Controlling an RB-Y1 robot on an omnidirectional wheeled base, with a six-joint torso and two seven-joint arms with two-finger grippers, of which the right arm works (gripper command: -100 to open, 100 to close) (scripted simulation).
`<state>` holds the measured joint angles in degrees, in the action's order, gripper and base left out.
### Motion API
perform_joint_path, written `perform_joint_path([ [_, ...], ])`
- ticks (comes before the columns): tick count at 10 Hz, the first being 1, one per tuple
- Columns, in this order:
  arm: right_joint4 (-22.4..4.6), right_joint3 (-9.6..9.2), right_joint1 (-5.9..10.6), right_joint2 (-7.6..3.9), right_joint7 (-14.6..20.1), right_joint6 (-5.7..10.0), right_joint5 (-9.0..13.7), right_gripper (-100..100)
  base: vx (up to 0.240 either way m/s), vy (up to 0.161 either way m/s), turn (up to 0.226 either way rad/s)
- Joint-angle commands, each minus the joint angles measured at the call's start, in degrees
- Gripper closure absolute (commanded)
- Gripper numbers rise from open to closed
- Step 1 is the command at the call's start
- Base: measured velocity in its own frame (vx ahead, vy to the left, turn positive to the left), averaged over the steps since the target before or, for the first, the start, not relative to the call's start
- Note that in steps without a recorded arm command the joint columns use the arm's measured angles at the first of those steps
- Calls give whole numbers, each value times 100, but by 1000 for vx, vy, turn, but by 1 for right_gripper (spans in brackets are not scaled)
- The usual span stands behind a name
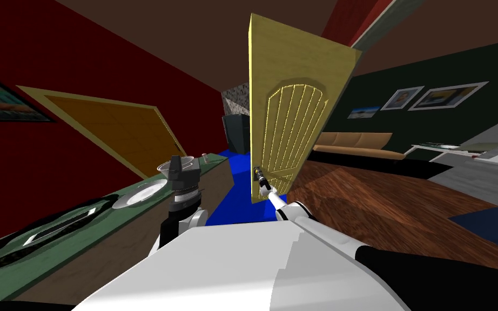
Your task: Push the door open
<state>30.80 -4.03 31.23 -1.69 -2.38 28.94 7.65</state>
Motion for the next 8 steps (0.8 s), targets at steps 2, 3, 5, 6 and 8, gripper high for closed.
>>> perform_joint_path([
  [2,23,159,48,3,-8,42,68,100,163,138,-69],
  [3,64,118,-7,2,-14,2,48,100,79,51,-19],
  [5,86,263,-3,-117,-57,4,105,100,150,122,-56],
  [6,83,320,-7,-155,-74,7,127,100,210,171,-70],
  [8,78,413,-14,-207,-103,12,163,100,120,106,-43],
])
